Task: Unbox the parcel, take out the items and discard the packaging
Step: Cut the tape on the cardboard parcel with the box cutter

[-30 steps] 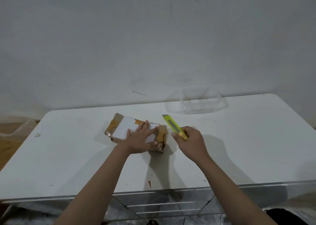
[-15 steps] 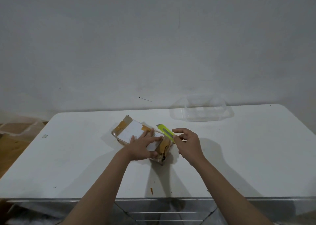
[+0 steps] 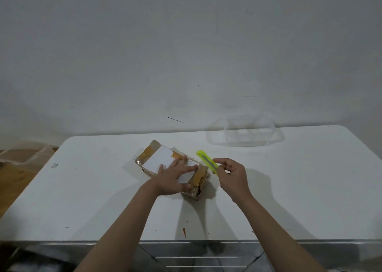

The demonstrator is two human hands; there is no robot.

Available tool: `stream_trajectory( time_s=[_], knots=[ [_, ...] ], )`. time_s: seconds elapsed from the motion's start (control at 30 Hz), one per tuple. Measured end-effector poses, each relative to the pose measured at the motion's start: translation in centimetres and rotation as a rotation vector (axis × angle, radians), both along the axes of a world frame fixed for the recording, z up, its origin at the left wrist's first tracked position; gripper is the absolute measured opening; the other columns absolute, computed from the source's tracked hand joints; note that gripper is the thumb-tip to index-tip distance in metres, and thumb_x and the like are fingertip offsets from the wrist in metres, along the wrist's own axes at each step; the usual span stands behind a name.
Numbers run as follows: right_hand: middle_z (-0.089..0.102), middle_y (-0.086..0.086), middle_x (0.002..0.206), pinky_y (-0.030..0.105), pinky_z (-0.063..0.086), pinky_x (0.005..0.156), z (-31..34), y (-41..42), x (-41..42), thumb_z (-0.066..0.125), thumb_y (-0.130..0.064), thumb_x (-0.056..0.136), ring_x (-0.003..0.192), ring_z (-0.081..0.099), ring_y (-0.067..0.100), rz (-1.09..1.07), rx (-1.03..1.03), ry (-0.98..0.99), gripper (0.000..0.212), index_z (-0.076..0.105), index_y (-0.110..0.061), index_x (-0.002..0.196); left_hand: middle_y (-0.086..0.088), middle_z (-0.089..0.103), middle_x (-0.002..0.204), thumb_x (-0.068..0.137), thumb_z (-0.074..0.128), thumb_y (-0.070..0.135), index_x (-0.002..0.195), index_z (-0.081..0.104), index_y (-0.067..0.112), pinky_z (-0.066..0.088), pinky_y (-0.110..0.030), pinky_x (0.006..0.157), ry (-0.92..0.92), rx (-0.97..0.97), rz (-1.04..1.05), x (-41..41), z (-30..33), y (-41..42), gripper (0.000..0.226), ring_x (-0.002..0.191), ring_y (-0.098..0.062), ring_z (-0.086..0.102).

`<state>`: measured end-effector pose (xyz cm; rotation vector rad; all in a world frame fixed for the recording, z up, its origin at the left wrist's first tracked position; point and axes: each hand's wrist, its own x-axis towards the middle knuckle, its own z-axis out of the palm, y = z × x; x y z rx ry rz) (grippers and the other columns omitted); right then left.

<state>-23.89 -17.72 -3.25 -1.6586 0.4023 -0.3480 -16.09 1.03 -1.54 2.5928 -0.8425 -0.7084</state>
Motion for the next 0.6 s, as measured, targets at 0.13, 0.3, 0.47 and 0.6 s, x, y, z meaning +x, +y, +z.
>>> stream_trajectory(
  time_s=[0.13,0.3,0.47,0.6],
  knots=[
    [0.058,0.002,0.089,0.032,0.051,0.054,-1.0,-0.3,1.1,0.053,-0.007,0.088,0.060,0.055,0.016,-0.009,0.033,0.040,0.031,0.064,-0.029,0.107,0.013,0.000,0.158,0.076,0.058,0.045,0.141,0.032,0.042,-0.015,-0.050,0.112,0.043,-0.155,0.076,-0.3,0.0,0.4,0.070,0.145,-0.007,-0.007],
    [0.051,-0.005,0.105,0.029,0.046,0.081,-1.6,-1.7,3.8,0.065,-0.011,0.083,0.094,0.055,0.018,0.042,-0.118,0.163,0.044,0.051,-0.018,0.124,0.003,0.009,0.159,0.078,0.044,0.062,0.142,0.034,0.030,-0.010,-0.053,0.113,-0.222,-0.160,0.287,-0.4,-1.0,0.4,0.072,0.147,-0.015,-0.001],
    [0.058,0.009,0.105,0.024,0.042,0.064,-2.5,-2.4,7.4,0.056,-0.007,0.085,0.083,0.055,0.020,-0.070,-0.254,0.213,0.034,0.052,-0.007,0.118,-0.002,-0.003,0.160,0.065,0.008,0.081,0.149,0.012,0.028,-0.004,-0.059,0.112,-0.401,0.032,0.299,0.5,-2.6,0.6,0.100,0.147,-0.022,-0.007],
    [0.055,0.015,0.113,0.026,0.038,0.076,-4.1,-2.1,10.1,0.054,-0.007,0.088,0.096,0.055,0.027,-0.196,-0.372,0.171,0.031,0.053,-0.001,0.119,-0.001,-0.003,0.159,0.065,0.003,0.086,0.150,0.014,0.027,-0.007,-0.055,0.113,-0.455,-0.010,0.309,0.4,-3.2,0.6,0.104,0.147,-0.023,-0.007]
  ],
)
